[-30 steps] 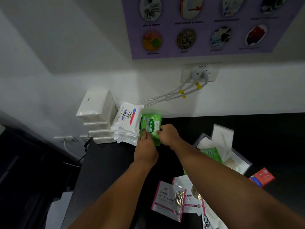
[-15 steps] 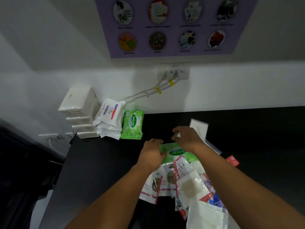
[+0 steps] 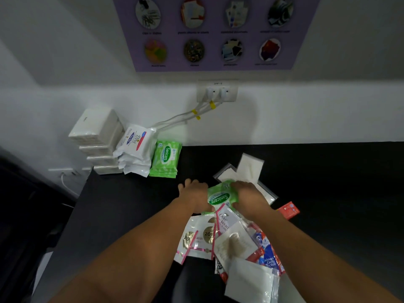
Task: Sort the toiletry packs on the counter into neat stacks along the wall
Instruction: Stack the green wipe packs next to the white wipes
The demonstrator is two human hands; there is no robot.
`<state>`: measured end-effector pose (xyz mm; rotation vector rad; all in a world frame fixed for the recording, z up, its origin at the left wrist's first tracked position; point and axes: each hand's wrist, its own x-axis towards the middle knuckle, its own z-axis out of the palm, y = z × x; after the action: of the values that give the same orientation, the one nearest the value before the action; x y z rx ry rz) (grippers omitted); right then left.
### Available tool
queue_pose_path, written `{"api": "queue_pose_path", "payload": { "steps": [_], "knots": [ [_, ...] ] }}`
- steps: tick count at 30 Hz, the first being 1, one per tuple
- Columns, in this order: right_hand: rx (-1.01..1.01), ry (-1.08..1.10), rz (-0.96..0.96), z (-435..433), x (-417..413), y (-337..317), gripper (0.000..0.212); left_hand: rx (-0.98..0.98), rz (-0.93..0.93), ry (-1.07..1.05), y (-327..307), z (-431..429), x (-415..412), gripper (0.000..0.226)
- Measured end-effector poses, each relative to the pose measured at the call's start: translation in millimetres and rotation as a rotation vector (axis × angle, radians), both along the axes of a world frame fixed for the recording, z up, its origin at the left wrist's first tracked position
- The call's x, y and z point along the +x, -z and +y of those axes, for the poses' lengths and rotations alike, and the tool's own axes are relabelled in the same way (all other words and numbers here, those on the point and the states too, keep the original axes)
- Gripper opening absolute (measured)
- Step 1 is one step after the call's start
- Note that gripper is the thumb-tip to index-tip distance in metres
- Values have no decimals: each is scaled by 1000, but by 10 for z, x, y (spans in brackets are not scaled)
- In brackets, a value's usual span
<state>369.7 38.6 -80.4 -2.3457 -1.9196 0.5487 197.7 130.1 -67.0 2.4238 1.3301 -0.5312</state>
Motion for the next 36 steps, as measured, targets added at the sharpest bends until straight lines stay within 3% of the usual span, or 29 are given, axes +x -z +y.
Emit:
{"api": "queue_pose_path", "payload": {
  "steps": [3,6,12,16,19,26,29,33,36],
  "knots": [
    [42,17,45,-42,22,7,62,39,-34,-7,-32,-40,18,63],
    [80,65,148,-35,14,-78,65,-2,-267,-88,-40,-67,-7,46],
    [228,390,665,89,13,-226,72,-55,-749,-363,-159,-67,-159,26],
    [159,459,1062,244,-228,-294,40,-152,-1007,-648,-229,-40,-200,23],
    [78,405,1183,437,-494,-325,19,-164,-1090,-771,-283,-1,-246,17],
    [100,377,1121,1061,-983,-333,18,169,-929,-650,-408,284,-646,59],
    [74,402,1129,1317,-1143,-332,20,271,-705,-513,-422,453,-791,54],
    [47,490,1023,1577,-1285,-215,19,121,-685,-471,-450,543,-912,36],
    [124,436,749,1669,-1334,-101,19,33,-638,-421,-306,546,-959,38]
  ]
}}
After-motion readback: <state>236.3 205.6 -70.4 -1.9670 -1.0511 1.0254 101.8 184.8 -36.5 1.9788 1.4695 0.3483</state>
